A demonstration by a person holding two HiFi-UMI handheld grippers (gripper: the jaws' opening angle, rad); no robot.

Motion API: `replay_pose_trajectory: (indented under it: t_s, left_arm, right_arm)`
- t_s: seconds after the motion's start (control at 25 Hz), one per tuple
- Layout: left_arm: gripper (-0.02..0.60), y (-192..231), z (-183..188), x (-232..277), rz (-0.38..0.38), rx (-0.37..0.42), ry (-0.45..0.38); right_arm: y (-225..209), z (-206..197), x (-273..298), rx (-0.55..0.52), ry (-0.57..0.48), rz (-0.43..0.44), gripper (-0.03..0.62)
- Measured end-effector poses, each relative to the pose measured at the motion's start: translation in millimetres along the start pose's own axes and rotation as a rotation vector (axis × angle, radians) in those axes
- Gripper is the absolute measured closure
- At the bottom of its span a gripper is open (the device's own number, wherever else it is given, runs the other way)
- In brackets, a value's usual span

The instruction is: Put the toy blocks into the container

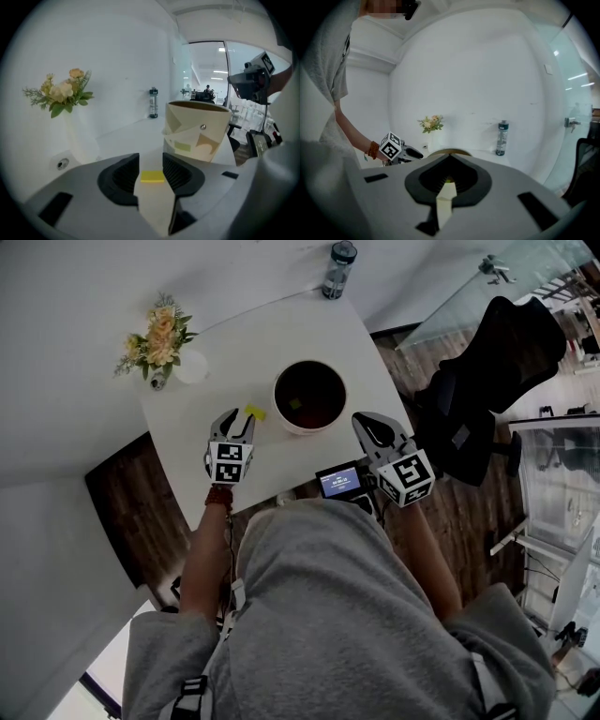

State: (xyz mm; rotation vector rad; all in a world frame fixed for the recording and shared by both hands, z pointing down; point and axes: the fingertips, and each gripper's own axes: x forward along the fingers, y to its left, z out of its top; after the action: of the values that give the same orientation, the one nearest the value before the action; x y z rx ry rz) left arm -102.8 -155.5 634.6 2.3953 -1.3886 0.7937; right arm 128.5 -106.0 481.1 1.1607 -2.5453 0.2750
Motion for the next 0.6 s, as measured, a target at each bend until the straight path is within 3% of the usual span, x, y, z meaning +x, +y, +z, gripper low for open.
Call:
replay_pose_trajectory:
  t_s: [0.28,0.6]
  left_arm:
    - [0.382,-12.2,-48.6,35.6,-0.031,0.039,0.110]
    - [0.322,-8.5,-73.2,58.6,-0.055,0.017,0.209]
  right_arm:
    - [-3.2,-6.5,-5.7,0.003,0.019,-0.011,0.591]
    - [-11.6,-11.7,-7.4,0.019,0.023,-0.028,0.591]
